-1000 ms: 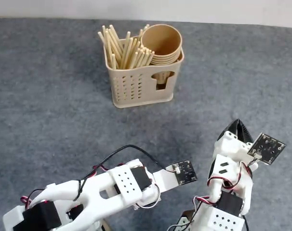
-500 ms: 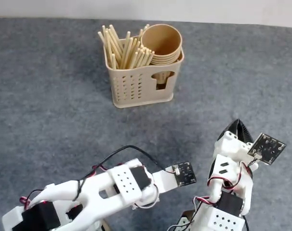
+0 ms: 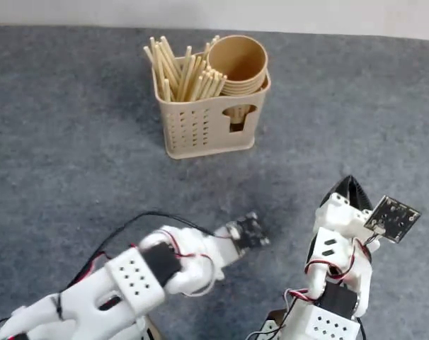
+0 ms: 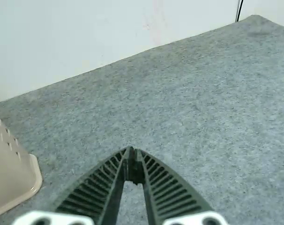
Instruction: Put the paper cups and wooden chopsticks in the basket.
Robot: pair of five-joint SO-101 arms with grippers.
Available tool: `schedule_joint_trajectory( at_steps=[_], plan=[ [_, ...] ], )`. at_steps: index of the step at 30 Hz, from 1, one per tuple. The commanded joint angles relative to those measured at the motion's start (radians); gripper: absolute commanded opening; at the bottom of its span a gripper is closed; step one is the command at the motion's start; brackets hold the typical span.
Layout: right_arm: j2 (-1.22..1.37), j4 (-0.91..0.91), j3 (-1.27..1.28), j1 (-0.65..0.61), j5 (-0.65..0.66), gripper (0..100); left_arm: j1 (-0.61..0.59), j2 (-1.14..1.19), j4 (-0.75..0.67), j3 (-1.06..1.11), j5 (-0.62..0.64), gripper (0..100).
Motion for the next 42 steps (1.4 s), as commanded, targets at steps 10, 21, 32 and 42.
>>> schedule_joint_trajectory(
  at_steps=[10,21,32,42],
  plan=[
    [-0.013,-0.025,-0.012,-0.062,-0.008,0.6,-0.266,-0.150,0.003,-0.206,-0.002,1],
    [-0.013,-0.025,-0.010,-0.125,-0.006,0.6,-0.357,-0.156,-0.072,-0.453,0.002,1],
    [-0.013,-0.025,0.021,-0.174,-0.003,0.6,-0.363,-0.154,-0.531,-0.452,0.000,1],
    [-0.013,-0.025,0.050,-0.265,0.080,0.6,-0.512,-0.151,-0.901,-0.460,0.000,1]
  ],
)
